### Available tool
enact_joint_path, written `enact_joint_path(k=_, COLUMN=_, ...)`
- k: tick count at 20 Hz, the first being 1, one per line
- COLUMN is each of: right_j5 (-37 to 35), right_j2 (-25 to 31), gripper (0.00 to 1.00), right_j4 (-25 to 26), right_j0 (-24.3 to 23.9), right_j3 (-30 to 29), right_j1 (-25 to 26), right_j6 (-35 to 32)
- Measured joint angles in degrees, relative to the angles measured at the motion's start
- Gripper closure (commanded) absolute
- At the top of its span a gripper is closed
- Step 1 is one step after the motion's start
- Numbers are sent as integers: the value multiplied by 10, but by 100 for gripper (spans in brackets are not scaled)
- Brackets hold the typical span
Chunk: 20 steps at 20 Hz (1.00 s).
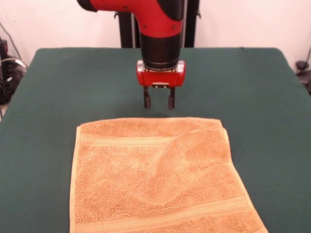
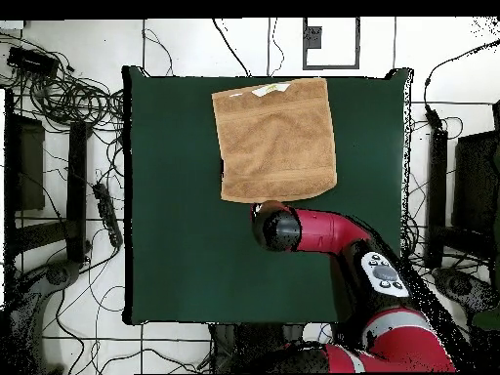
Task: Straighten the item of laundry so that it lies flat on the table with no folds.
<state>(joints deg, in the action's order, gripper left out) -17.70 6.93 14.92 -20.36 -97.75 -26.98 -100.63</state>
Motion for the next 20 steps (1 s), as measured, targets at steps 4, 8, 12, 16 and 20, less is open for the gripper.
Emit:
enact_joint_path(k=4, right_j5=1, right_j2=0, gripper=0, right_j4=0, right_j0=0, right_j3=11, right_j1=13, right_j6=0)
enact_joint_path(k=8, right_j5=3, right_j2=0, gripper=0, right_j4=0, right_j0=0, right_j3=25, right_j1=28, right_j6=0)
enact_joint_path(k=12, right_j5=2, right_j2=-1, gripper=0, right_j4=0, right_j0=4, right_j3=29, right_j1=27, right_j6=0)
enact_joint_path(k=16, right_j5=-10, right_j2=-1, gripper=0, right_j4=0, right_j0=12, right_j3=40, right_j1=27, right_j6=0)
enact_joint_path(k=20, right_j5=-30, right_j2=-1, gripper=0, right_j4=0, right_j0=22, right_j3=66, right_j1=27, right_j6=0)
